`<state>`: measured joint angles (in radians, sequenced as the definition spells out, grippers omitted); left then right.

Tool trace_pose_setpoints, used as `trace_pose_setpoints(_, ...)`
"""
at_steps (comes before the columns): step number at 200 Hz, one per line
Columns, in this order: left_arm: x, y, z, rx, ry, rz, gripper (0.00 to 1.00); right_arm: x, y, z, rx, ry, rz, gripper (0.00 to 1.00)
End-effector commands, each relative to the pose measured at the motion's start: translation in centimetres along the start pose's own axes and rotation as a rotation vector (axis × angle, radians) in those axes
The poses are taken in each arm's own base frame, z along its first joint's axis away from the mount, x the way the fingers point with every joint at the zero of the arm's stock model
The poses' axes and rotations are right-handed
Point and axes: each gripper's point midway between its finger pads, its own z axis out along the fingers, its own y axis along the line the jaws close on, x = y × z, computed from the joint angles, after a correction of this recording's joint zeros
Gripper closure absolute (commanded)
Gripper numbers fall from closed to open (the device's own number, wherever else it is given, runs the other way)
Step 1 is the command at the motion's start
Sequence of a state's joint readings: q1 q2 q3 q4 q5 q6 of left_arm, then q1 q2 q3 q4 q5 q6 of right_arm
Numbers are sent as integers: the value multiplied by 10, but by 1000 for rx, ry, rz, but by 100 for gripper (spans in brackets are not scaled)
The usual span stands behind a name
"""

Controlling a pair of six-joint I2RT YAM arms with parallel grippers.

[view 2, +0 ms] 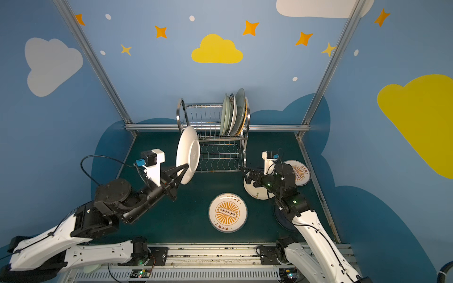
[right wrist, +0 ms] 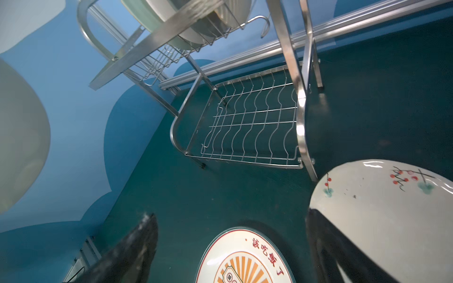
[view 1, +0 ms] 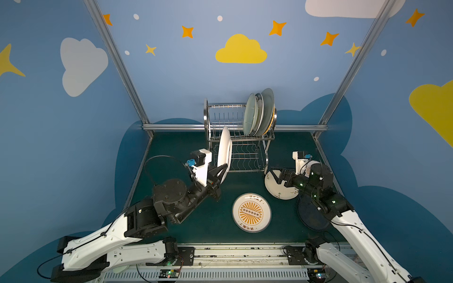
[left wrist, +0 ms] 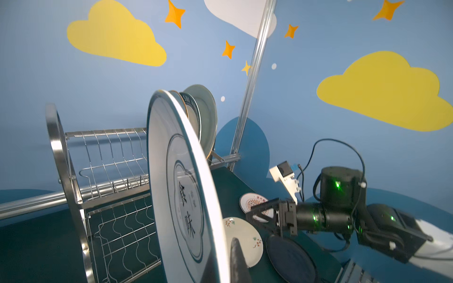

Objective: Load plates into a dish rack
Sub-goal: Place the plate on the dish rack.

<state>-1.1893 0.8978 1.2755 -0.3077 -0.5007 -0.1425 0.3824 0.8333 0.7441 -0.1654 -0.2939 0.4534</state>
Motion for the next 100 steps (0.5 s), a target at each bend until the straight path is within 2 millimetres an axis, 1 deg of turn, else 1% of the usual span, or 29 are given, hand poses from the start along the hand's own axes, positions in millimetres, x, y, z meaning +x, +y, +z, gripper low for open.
trace_pose_setpoints(1,-34,1,10,-25,-62,-58,96,-9,27,-3,-128,-52,-83,8)
trace_pose_setpoints(23,-49,1,33,-37,-70,-85,96,0,37,-5,-181,-48,-112,8)
trace_pose_setpoints(33,-53,1,46,-22,-64,-110,96,0,45,-9,-209,-64,-137,8)
trace_pose_setpoints(34,-53,2,47,-22,-63,-114,96,5,42,-7,-205,-54,-135,8)
trace_pose_setpoints(36,-54,3,49,-21,-65,-123,96,9,41,-6,-205,-47,-135,8)
trace_pose_setpoints(41,-56,8,56,-28,-67,-148,96,12,42,-7,-212,-45,-143,8)
trace_pose_setpoints(47,-57,8,64,-20,-66,-161,96,16,44,-8,-219,-42,-152,8)
trace_pose_setpoints(58,-61,5,77,0,-69,-151,96,19,47,-10,-228,-46,-168,8)
trace_pose_setpoints(79,-66,6,100,-20,-70,-121,96,24,53,-14,-257,-58,-197,8)
trace_pose_setpoints(100,-71,13,121,-35,-70,-107,96,27,57,-17,-281,-84,-219,8)
